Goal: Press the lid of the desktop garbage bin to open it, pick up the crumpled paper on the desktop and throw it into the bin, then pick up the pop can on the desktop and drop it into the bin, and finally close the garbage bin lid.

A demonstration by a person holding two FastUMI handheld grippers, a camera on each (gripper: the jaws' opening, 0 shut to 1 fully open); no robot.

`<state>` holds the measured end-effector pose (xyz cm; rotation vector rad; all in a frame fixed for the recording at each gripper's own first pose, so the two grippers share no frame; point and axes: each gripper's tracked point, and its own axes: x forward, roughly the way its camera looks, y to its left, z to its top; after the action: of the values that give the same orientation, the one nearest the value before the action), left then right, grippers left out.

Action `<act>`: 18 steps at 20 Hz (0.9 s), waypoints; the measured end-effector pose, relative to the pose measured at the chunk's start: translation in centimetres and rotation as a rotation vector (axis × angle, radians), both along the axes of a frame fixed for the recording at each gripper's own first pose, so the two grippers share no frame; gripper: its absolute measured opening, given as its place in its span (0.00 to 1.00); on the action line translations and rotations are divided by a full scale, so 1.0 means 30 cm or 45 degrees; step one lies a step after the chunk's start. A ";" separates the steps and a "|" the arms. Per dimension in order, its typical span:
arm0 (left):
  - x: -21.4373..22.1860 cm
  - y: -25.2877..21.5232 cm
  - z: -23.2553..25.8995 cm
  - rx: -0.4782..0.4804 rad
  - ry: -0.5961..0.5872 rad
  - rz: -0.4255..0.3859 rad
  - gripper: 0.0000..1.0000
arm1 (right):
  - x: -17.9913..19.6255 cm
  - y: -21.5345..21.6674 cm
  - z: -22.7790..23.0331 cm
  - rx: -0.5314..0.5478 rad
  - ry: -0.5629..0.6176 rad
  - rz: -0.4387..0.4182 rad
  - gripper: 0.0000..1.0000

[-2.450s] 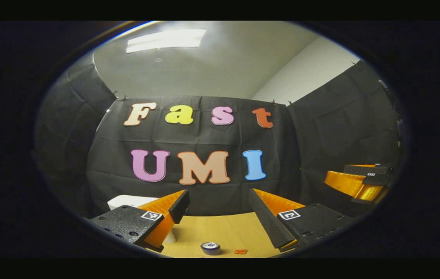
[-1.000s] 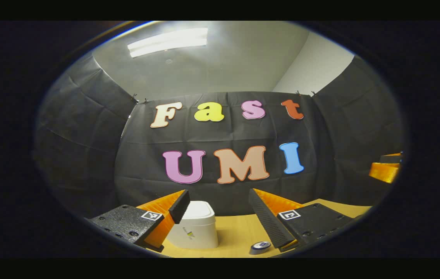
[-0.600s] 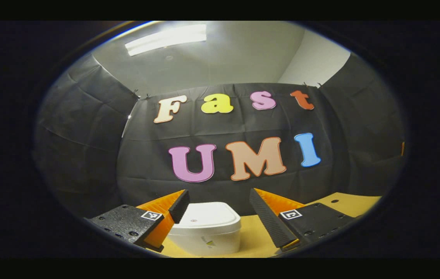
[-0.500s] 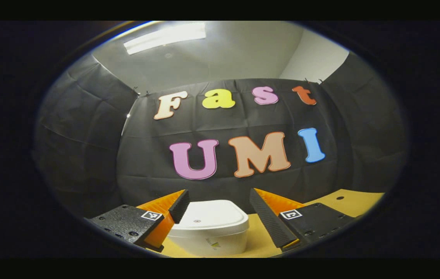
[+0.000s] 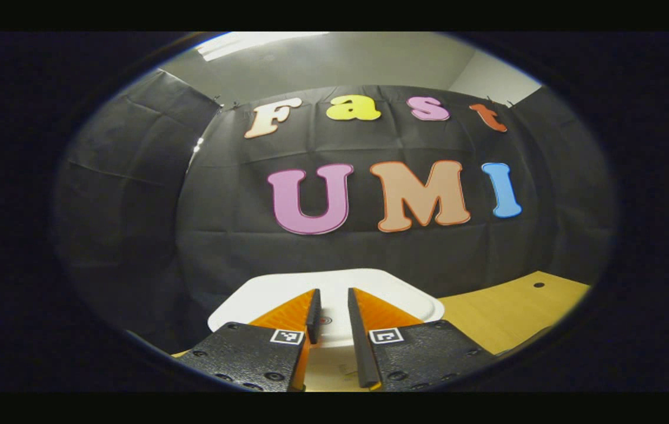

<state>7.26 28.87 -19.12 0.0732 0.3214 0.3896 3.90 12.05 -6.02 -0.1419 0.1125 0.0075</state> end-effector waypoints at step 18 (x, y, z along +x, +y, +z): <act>-0.012 -0.120 0.450 0.138 -0.288 -0.061 0.77 | 0.098 -0.021 -0.047 0.103 0.017 0.229 0.95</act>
<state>6.92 25.27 -5.62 0.1413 0.0751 0.3640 6.83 11.43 -7.41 -0.0706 0.1124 0.1923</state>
